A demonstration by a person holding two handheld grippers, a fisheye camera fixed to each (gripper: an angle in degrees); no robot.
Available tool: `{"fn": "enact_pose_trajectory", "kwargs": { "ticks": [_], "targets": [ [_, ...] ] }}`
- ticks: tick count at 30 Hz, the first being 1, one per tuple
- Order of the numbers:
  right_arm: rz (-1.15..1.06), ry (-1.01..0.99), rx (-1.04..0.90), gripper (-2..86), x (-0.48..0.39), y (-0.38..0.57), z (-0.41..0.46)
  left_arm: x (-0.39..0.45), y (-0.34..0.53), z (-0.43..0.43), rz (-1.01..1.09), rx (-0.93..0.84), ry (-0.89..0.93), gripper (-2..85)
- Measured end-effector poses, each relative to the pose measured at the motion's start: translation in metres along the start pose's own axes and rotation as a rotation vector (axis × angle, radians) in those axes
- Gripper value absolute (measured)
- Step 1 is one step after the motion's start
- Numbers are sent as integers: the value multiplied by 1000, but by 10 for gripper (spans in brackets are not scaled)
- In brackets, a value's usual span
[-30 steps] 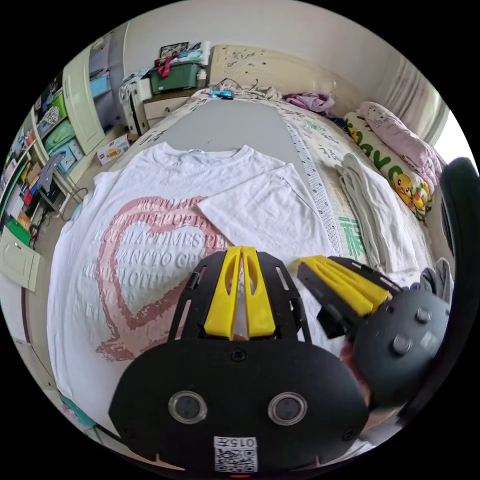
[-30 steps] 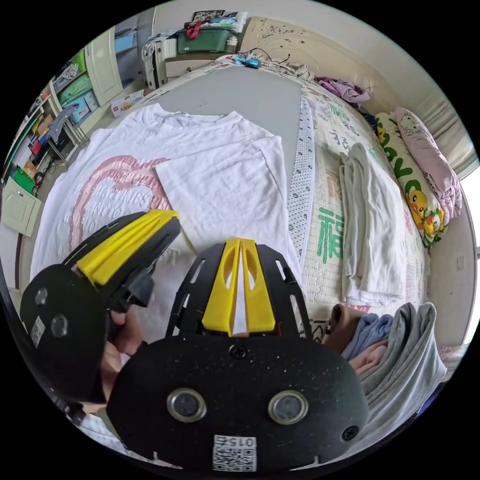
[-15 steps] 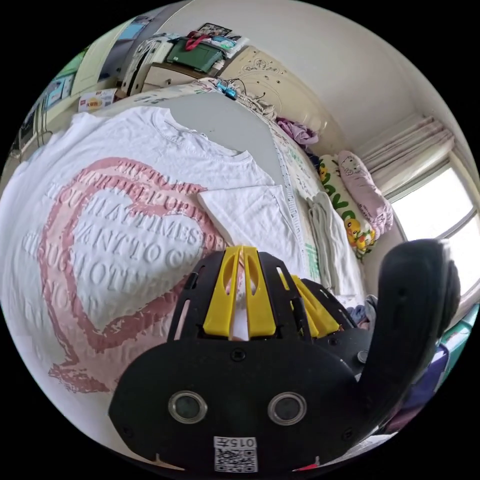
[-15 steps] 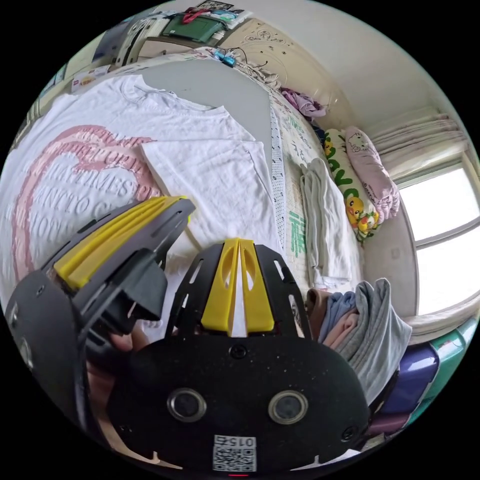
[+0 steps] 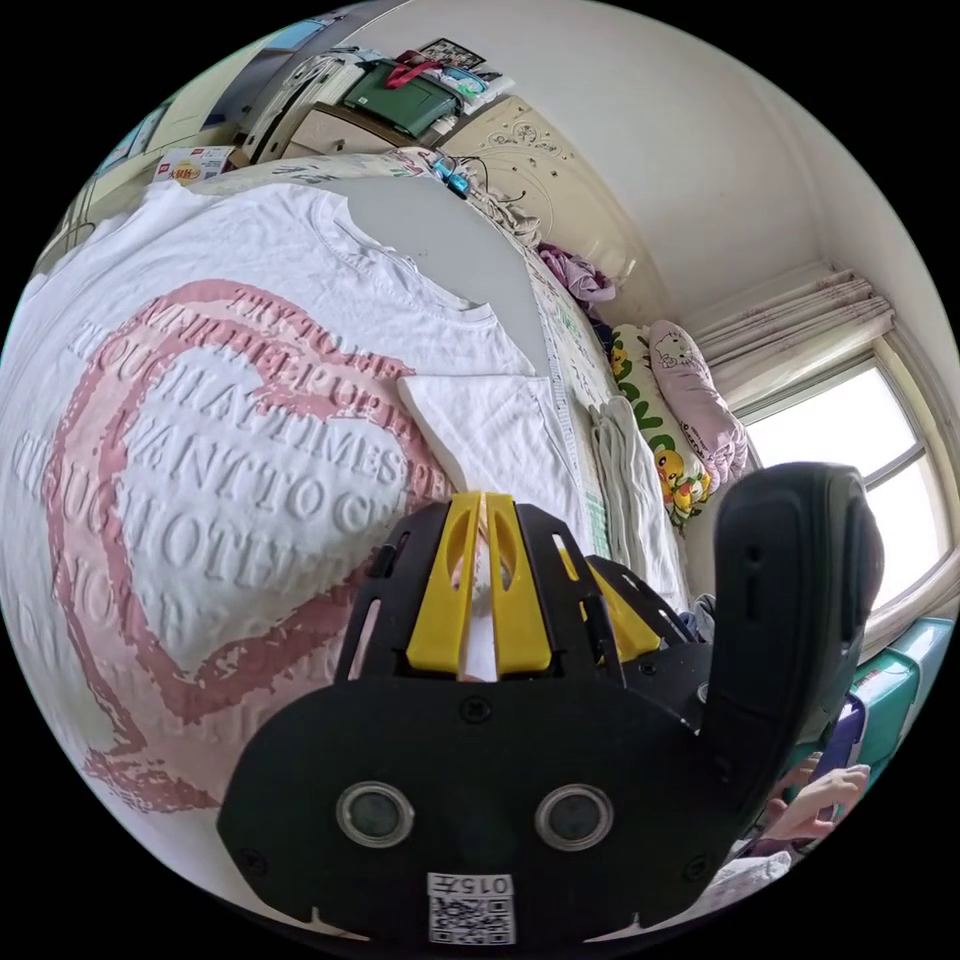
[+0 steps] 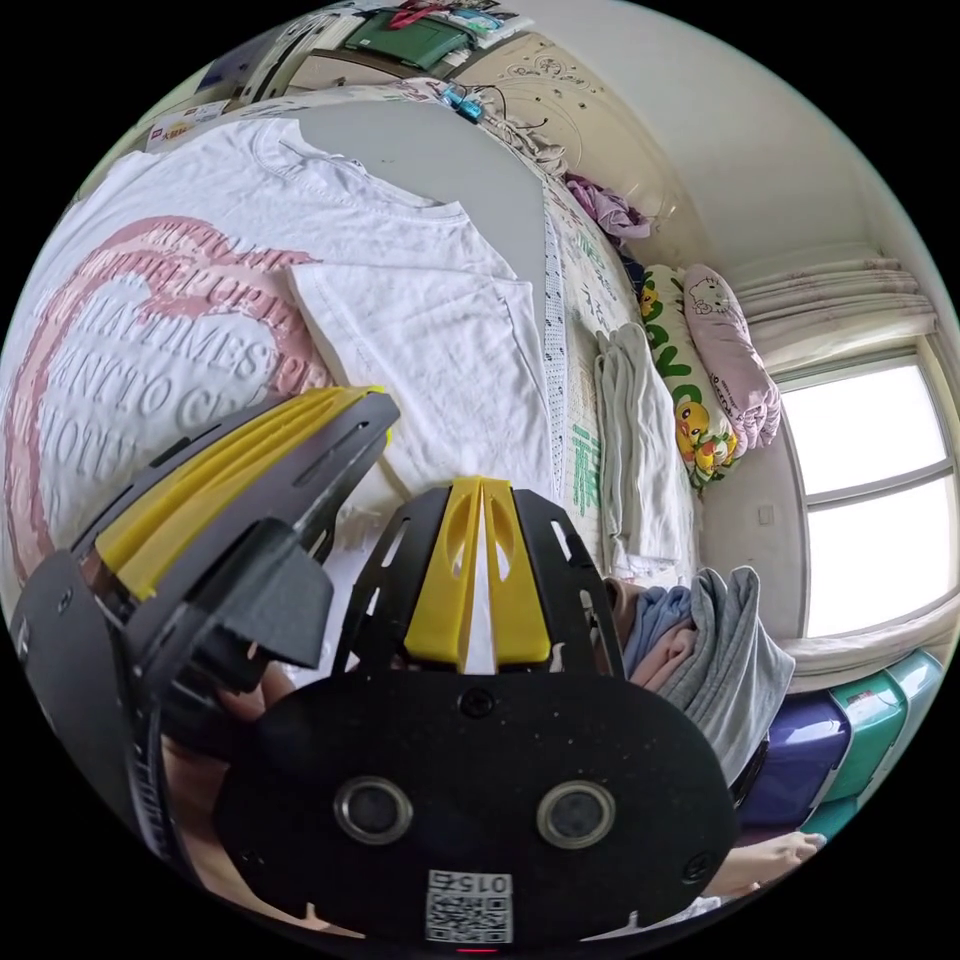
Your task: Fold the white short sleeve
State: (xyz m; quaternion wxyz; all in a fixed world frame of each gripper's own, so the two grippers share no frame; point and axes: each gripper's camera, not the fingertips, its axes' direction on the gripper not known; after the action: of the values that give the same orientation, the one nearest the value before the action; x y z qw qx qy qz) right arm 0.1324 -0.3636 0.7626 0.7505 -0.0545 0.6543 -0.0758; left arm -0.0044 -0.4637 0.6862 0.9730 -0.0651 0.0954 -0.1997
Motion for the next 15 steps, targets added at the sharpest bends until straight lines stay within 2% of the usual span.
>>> {"fn": "enact_pose_trajectory", "kwargs": {
  "ticks": [15],
  "targets": [
    [37,-18,18,-5,-12,14,39,-26,2,30,28,5,0,-5]
  ]
}}
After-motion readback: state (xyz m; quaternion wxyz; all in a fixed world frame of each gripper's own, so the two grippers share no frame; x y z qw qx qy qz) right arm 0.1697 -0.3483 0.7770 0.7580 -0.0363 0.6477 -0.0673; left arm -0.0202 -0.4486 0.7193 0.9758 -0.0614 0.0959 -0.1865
